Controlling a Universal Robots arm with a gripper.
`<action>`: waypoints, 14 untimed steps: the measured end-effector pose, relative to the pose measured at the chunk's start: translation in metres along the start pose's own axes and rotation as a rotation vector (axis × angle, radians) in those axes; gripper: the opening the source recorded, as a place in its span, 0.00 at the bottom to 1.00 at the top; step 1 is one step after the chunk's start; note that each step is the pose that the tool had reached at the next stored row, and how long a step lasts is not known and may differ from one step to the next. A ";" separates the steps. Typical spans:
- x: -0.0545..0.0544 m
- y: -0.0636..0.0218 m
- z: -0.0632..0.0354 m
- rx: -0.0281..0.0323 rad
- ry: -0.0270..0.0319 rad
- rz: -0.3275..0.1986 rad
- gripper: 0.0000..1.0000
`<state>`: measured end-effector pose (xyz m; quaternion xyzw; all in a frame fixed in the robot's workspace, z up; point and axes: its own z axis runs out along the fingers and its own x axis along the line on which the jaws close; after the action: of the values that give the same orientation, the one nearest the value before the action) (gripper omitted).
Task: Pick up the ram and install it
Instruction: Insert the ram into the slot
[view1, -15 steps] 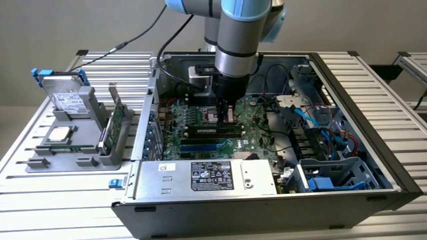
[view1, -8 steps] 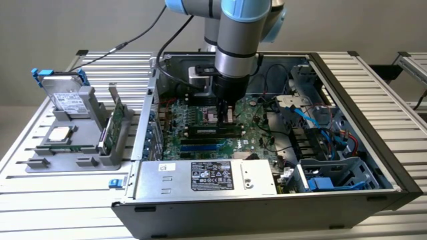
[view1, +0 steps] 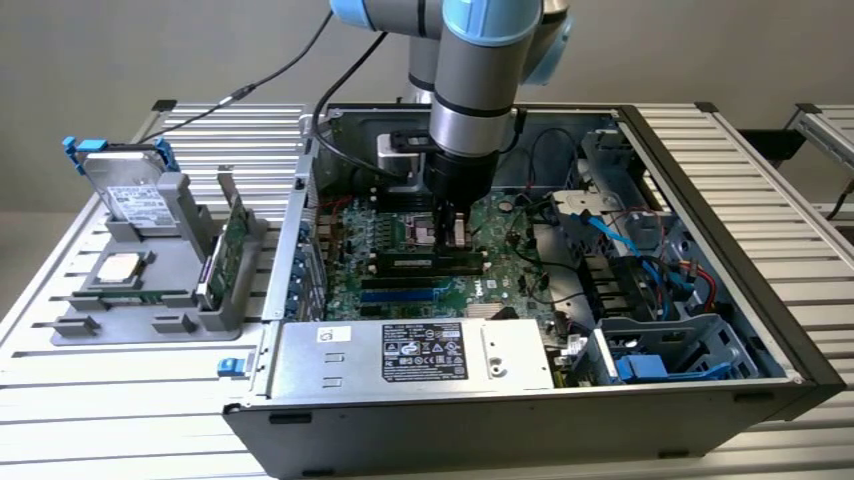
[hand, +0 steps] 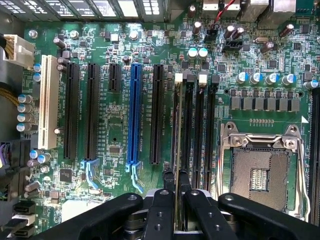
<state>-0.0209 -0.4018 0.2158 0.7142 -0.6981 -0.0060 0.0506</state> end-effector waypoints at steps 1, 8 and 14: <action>0.000 0.0000 0.0000 0.0000 0.0000 0.000 0.14; 0.000 -0.0003 0.0000 -0.0009 0.0000 0.000 0.28; 0.000 0.0005 -0.0088 -0.0008 -0.0002 0.000 0.46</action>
<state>-0.0207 -0.4015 0.2247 0.7142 -0.6980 -0.0064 0.0508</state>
